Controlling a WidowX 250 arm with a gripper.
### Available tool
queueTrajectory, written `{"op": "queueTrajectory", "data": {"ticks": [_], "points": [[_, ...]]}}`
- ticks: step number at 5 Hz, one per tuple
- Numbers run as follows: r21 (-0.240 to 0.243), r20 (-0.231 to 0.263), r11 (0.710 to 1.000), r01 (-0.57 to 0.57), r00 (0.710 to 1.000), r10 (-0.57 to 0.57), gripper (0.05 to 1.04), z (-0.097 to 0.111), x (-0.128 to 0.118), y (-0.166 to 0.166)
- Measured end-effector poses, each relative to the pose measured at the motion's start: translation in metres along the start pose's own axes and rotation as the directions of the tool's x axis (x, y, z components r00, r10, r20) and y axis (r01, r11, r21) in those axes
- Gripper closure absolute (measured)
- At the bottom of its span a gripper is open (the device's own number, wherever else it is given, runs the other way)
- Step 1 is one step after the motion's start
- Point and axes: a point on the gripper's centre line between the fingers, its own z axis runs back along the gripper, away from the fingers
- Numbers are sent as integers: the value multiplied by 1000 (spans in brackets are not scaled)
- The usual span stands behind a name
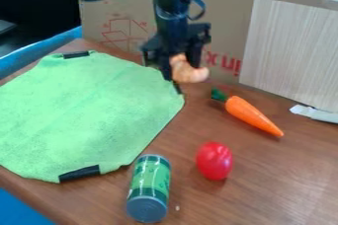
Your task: Put the beige figure on the top right of the cloth
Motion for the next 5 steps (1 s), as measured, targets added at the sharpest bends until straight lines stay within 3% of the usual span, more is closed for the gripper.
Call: {"op": "queueTrajectory", "data": {"ticks": [2, 4, 5], "points": [[83, 37, 994, -68, 997, 65, 442, -26, 38, 32], [160, 57, 985, -68, 997, 59, 442, -62, 51, 54], [173, 82, 983, -61, 996, 47, 393, -71, 53, 57]]}}
